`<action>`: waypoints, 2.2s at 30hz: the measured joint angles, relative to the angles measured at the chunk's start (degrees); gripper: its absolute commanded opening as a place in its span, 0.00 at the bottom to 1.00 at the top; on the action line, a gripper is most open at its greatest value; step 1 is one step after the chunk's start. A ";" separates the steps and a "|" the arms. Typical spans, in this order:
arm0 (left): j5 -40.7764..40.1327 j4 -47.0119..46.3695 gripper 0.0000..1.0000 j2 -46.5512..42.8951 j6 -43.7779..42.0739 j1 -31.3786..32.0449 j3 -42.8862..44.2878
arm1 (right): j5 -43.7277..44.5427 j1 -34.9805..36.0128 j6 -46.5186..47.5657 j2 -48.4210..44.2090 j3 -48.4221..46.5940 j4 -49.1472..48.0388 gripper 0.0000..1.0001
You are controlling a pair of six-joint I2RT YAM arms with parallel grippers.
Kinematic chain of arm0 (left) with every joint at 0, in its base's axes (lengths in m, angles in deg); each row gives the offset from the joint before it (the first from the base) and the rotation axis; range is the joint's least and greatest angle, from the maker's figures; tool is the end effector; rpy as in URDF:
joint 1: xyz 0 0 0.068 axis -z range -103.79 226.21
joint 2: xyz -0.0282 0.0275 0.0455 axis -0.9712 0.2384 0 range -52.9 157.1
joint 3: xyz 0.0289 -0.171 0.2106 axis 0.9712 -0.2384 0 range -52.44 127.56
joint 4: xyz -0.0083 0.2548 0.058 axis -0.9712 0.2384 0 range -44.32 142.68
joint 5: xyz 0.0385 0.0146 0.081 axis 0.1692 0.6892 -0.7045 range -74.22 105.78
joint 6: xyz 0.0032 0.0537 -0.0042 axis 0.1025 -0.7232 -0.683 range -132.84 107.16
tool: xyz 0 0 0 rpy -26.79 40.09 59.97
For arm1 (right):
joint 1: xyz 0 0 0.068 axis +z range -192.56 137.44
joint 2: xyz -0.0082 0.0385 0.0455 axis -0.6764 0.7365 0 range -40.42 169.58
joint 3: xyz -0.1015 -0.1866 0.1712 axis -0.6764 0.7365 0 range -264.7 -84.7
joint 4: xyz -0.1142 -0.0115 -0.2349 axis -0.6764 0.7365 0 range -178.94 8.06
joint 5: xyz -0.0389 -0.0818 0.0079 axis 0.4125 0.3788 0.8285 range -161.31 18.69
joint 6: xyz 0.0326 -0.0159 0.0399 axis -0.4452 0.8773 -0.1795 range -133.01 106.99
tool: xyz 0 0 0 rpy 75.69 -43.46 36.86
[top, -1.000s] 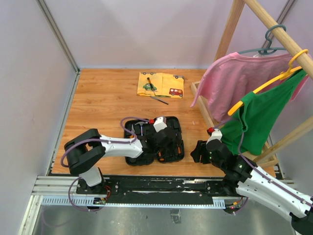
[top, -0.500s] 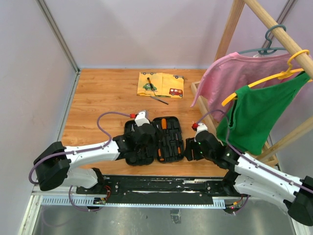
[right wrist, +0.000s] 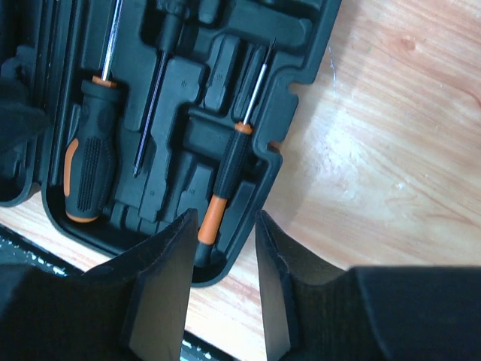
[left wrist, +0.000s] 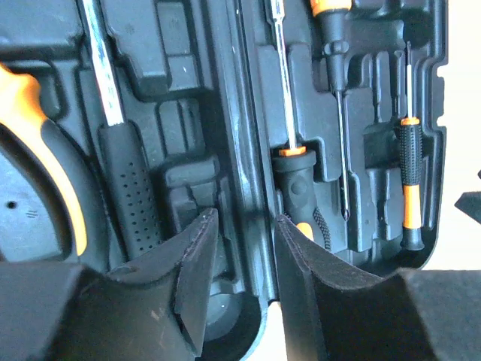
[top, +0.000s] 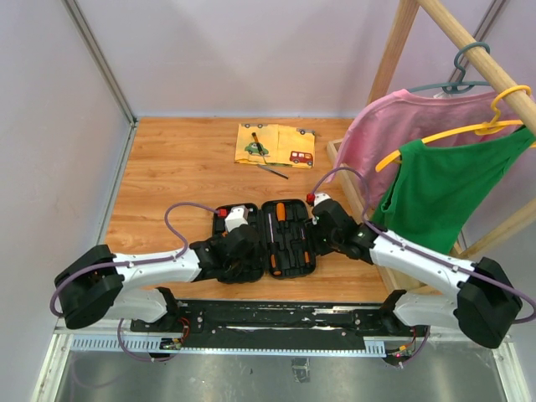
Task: Sort the tools into containers
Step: Place the screwdriver in the storage box.
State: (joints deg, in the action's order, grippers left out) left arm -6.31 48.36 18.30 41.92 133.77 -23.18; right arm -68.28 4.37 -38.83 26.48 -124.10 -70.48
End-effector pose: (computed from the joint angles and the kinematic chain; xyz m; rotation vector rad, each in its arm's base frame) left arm 0.1365 -0.1898 0.1691 -0.1336 2.3411 -0.5574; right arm 0.1637 0.1723 0.2177 -0.4213 2.4037 0.5333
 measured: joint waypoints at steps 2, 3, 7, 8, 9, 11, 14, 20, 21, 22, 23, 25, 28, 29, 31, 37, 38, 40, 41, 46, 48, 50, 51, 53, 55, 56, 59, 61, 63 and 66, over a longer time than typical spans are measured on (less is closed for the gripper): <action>0.90 -0.76 0.41 0.59 0.55 0.00 -0.85 | -0.96 -0.81 0.39 2.12 -0.81 -0.68 0.35; 1.31 -1.44 0.41 0.92 0.74 0.00 -1.05 | -1.46 -1.03 0.57 3.19 -1.20 -0.85 0.34; 1.62 -2.23 0.41 1.40 0.92 0.00 -1.09 | -3.17 -1.27 0.85 6.64 -2.38 -1.60 0.33; 1.64 -2.40 0.41 1.49 0.94 -0.02 -1.09 | -3.37 -1.27 0.90 7.13 -2.58 -1.75 0.33; 1.66 -2.54 0.41 1.55 0.94 -0.02 -1.09 | -3.54 -1.27 0.98 7.69 -2.93 -1.81 0.33; 1.66 -2.84 0.40 1.77 0.94 -0.02 -1.09 | -3.67 -1.29 1.07 8.63 -3.65 -2.01 0.33; 1.66 -3.19 0.40 1.95 0.96 -0.02 -1.09 | -3.48 -1.29 1.03 10.05 -4.79 -1.95 0.33; 1.68 -3.54 0.40 2.08 0.94 -0.02 -1.09 | -1.86 -1.29 0.63 12.55 -5.46 -1.40 0.33; 1.70 -3.56 0.40 2.08 0.94 -0.02 -1.09 | -1.38 -1.29 0.59 12.87 -5.46 -1.11 0.33; 1.70 -3.56 0.40 2.08 0.94 -0.02 -1.09 | -1.01 -1.31 0.57 13.07 -5.46 -0.90 0.33; 1.70 -3.58 0.40 2.08 0.96 -0.02 -1.09 | -0.68 -1.31 0.57 13.29 -5.49 -0.63 0.33; 1.70 -3.65 0.40 2.10 0.98 -0.02 -1.09 | -0.09 -1.31 0.55 13.70 -5.51 -0.52 0.33; 1.73 -3.82 0.39 2.21 0.98 -0.02 -1.09 | 0.17 -1.31 0.57 14.47 -5.95 -0.59 0.32; 1.73 -3.85 0.39 2.23 0.98 -0.02 -1.09 | 0.24 -1.33 0.59 14.71 -5.99 -0.68 0.31; 1.73 -3.87 0.39 2.23 0.98 -0.02 -1.09 | 0.31 -1.33 0.57 15.06 -6.10 -0.87 0.30; 1.73 -3.91 0.39 2.25 1.03 -0.02 -1.11 | 0.31 -1.33 0.57 15.85 -6.54 -1.68 0.22; 1.73 -3.93 0.39 2.25 1.05 -0.02 -1.11 | 0.31 -1.33 0.59 15.87 -6.60 -1.75 0.21; 1.70 -4.11 0.39 2.25 1.25 -0.02 -1.25 | 0.48 -1.33 0.57 15.91 -6.62 -1.75 0.19; 1.68 -4.28 0.39 2.25 1.29 -0.02 -1.33 | 0.50 -1.33 0.57 15.91 -6.62 -1.73 0.18; 1.62 -4.76 0.39 2.25 2.16 -0.02 -1.57 | 0.48 -1.33 0.35 15.39 -6.62 -1.33 0.16; 1.64 -4.96 0.39 2.29 2.34 -0.07 -1.64 | 0.46 -1.33 0.13 14.69 -6.40 -0.90 0.16; 1.64 -5.16 0.39 2.40 2.49 -0.07 -1.64 | 0.42 -1.33 -0.20 13.75 -5.90 -0.59 0.16; 1.64 -5.27 0.39 2.47 2.54 -0.07 -1.64 | 0.28 -1.33 -0.39 13.35 -5.68 -0.57 0.16; 1.66 -5.46 0.39 2.58 2.56 -0.07 -1.64 | 0.20 -1.33 -0.98 12.46 -5.14 -0.61 0.15; 1.73 -5.62 0.39 2.64 2.56 -0.07 -1.64 | 0.13 -1.33 -1.44 11.89 -4.52 -0.76 0.15; 1.77 -5.68 0.39 2.71 2.56 -0.07 -1.64 | 0.09 -1.33 -1.70 11.76 -4.24 -0.92 0.15; 1.92 -6.08 0.38 2.95 2.58 -0.07 -1.64 | -0.04 -1.33 -2.62 11.69 -3.45 -1.40 0.15; 1.99 -6.16 0.38 3.02 2.60 -0.07 -1.64 | -0.02 -1.33 -3.08 11.54 -3.28 -1.53 0.15; 2.01 -6.21 0.38 3.02 2.69 -0.07 -1.64 | 0.04 -1.33 -3.45 11.45 -3.15 -1.55 0.16; 2.03 -6.27 0.38 3.04 2.75 -0.07 -1.64 | 0.66 -1.33 -4.04 11.32 -3.06 -1.44 0.17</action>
State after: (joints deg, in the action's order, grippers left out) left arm -4.27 42.08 21.33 44.67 133.70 -24.82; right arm -67.63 3.04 -42.87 37.80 -127.16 -71.92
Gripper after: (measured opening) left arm 0.383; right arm 0.167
